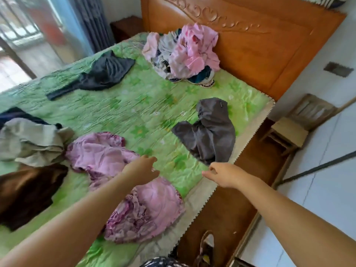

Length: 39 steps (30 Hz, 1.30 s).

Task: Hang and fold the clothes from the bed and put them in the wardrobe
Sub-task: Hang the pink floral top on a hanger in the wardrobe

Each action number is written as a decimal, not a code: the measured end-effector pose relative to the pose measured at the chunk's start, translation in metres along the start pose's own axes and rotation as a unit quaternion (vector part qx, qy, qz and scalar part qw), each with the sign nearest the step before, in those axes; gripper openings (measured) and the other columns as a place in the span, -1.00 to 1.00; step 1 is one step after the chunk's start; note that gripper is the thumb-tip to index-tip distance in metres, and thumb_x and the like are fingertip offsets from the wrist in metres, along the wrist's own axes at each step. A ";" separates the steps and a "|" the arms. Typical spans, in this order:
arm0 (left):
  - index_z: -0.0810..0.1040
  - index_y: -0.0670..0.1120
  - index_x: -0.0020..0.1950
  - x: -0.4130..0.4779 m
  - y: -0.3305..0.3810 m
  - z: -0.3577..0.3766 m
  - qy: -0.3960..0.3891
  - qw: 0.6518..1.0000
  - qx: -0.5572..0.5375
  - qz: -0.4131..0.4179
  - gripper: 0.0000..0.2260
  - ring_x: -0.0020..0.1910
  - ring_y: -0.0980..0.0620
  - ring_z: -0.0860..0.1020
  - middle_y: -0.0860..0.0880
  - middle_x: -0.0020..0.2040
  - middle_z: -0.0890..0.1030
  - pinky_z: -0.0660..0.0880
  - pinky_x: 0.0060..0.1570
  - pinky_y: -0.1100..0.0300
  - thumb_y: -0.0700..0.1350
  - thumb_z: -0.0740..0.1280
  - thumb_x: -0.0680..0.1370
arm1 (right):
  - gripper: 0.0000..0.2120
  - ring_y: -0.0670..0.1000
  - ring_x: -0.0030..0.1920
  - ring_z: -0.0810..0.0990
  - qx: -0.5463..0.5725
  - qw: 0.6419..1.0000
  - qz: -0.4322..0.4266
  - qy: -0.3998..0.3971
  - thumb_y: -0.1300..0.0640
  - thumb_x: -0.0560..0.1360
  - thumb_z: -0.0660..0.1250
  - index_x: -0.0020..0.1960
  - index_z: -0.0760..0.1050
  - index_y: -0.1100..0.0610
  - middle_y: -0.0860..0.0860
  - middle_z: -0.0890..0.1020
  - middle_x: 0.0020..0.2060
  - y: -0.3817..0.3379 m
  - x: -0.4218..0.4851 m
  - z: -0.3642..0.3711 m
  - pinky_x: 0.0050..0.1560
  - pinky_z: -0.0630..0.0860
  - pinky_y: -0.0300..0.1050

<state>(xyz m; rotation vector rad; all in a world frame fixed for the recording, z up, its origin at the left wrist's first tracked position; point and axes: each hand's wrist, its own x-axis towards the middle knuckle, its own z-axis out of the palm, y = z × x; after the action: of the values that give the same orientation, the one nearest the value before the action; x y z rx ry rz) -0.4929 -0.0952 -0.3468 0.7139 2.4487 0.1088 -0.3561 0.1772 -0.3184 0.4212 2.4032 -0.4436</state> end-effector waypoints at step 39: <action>0.35 0.02 0.47 -0.104 -0.188 0.169 -0.027 0.901 -0.275 -0.334 -0.51 0.26 -0.16 0.52 -0.12 0.35 0.47 0.51 0.18 -0.06 0.14 0.27 0.58 | -0.53 0.25 0.22 0.55 -0.275 0.902 -0.303 -0.139 -0.06 0.62 0.27 0.40 0.33 0.19 0.23 0.57 0.27 -0.294 0.187 0.115 0.05 0.46 0.01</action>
<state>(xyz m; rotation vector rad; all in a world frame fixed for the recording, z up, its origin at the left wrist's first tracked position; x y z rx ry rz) -0.4154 -0.3232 -0.4771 -0.3678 2.3003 0.4739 -0.5503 -0.0977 -0.4631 -0.6176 2.2044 -0.0542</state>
